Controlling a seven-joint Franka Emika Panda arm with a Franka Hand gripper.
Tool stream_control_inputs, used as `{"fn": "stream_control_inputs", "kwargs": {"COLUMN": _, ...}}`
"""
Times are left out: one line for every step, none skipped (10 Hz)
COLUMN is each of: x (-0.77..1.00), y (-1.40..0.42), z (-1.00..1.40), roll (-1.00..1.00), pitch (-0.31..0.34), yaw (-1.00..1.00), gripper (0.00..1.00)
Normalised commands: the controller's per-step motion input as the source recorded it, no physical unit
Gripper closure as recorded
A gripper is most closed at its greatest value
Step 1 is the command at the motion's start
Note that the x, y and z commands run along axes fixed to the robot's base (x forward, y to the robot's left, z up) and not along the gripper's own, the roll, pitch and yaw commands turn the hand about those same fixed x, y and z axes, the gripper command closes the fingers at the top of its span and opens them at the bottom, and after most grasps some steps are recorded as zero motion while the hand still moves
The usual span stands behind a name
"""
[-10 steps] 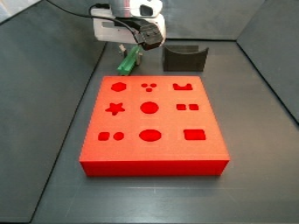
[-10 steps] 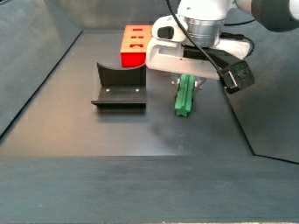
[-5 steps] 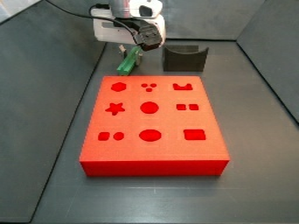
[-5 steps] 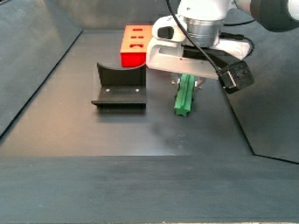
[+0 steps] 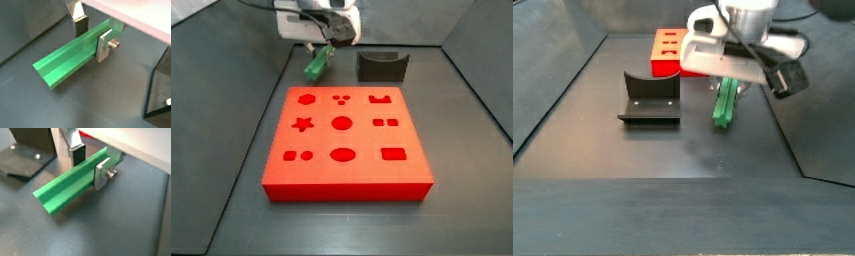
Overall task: Pick up the star object. Move up. Place the star object on the fixture. Regrasp the star object. Move to above the board. Insert the star object.
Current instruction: Move up, then place the star object on the fixture.
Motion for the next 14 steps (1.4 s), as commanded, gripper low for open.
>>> {"fn": "stream_control_inputs", "kwargs": {"x": -0.02, "y": -0.03, "z": 0.45, "roll": -0.01, "pitch": 0.046, "yaw": 0.03, "gripper": 1.00}}
{"fn": "stream_control_inputs", "kwargs": {"x": -0.02, "y": -0.02, "z": 0.25, "roll": 0.00, "pitch": 0.045, "yaw": 0.02, "gripper": 1.00}}
{"fn": "stream_control_inputs", "kwargs": {"x": 0.00, "y": 0.00, "z": 1.00, "roll": 0.00, "pitch": 0.000, "yaw": 0.00, "gripper": 1.00}}
{"fn": "stream_control_inputs", "kwargs": {"x": 0.00, "y": 0.00, "z": 1.00, "roll": 0.00, "pitch": -0.006, "yaw": 0.00, "gripper": 1.00}}
{"fn": "stream_control_inputs", "kwargs": {"x": 0.00, "y": 0.00, "z": 1.00, "roll": 0.00, "pitch": 0.008, "yaw": 0.00, "gripper": 1.00}}
{"fn": "stream_control_inputs", "kwargs": {"x": -0.01, "y": 0.00, "z": 1.00, "roll": 0.00, "pitch": 0.021, "yaw": 0.00, "gripper": 1.00}}
{"fn": "stream_control_inputs", "kwargs": {"x": -0.01, "y": 0.01, "z": 1.00, "roll": 0.00, "pitch": 0.031, "yaw": 0.00, "gripper": 1.00}}
{"fn": "stream_control_inputs", "kwargs": {"x": -0.02, "y": 0.01, "z": 1.00, "roll": 0.00, "pitch": 0.033, "yaw": 0.00, "gripper": 1.00}}
{"fn": "stream_control_inputs", "kwargs": {"x": -0.02, "y": 0.01, "z": 1.00, "roll": 0.01, "pitch": 0.033, "yaw": 0.00, "gripper": 1.00}}
{"fn": "stream_control_inputs", "kwargs": {"x": -0.02, "y": 0.01, "z": 1.00, "roll": 0.01, "pitch": 0.035, "yaw": -0.01, "gripper": 1.00}}
{"fn": "stream_control_inputs", "kwargs": {"x": -0.02, "y": 0.01, "z": 0.87, "roll": 0.01, "pitch": 0.038, "yaw": -0.01, "gripper": 1.00}}
{"fn": "stream_control_inputs", "kwargs": {"x": -0.01, "y": 0.01, "z": 0.65, "roll": 0.01, "pitch": 0.047, "yaw": -0.01, "gripper": 1.00}}
{"fn": "stream_control_inputs", "kwargs": {"x": 0.00, "y": 0.01, "z": 0.48, "roll": 0.01, "pitch": 0.057, "yaw": -0.01, "gripper": 1.00}}
{"fn": "stream_control_inputs", "kwargs": {"x": 0.00, "y": 0.01, "z": 0.31, "roll": 0.01, "pitch": 0.068, "yaw": -0.01, "gripper": 1.00}}
